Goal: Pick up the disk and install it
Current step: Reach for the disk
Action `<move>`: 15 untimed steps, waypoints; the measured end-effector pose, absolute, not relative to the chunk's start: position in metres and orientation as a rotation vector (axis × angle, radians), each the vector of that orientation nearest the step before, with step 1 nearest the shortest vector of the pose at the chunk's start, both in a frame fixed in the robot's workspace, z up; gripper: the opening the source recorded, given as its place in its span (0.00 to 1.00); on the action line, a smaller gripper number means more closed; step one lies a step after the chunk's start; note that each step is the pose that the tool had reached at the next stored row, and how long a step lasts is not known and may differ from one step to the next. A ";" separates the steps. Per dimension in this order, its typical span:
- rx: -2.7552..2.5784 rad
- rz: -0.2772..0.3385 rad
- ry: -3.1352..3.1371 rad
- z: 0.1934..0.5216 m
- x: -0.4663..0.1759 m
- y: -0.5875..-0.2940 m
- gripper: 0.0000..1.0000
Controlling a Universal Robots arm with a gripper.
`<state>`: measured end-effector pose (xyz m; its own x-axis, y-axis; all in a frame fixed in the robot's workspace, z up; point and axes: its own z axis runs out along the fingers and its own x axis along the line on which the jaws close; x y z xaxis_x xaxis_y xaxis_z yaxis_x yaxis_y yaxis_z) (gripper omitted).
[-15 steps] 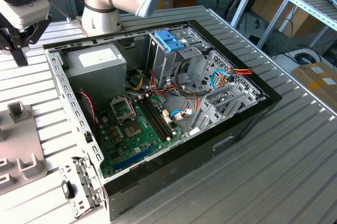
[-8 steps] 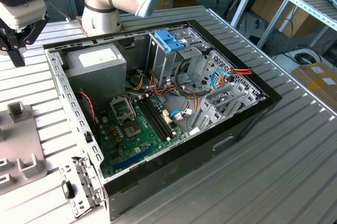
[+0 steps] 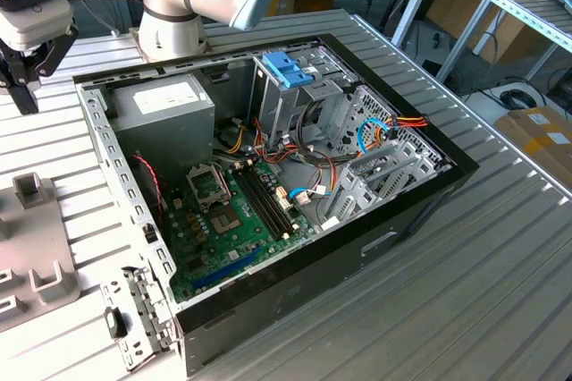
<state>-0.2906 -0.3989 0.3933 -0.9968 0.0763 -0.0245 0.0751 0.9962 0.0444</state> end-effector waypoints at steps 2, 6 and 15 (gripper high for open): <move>0.118 0.068 3.113 0.393 -0.299 -0.399 0.10; 0.118 0.068 3.112 0.393 -0.314 -0.399 0.10; 0.118 0.068 3.113 0.393 -0.320 -0.399 0.10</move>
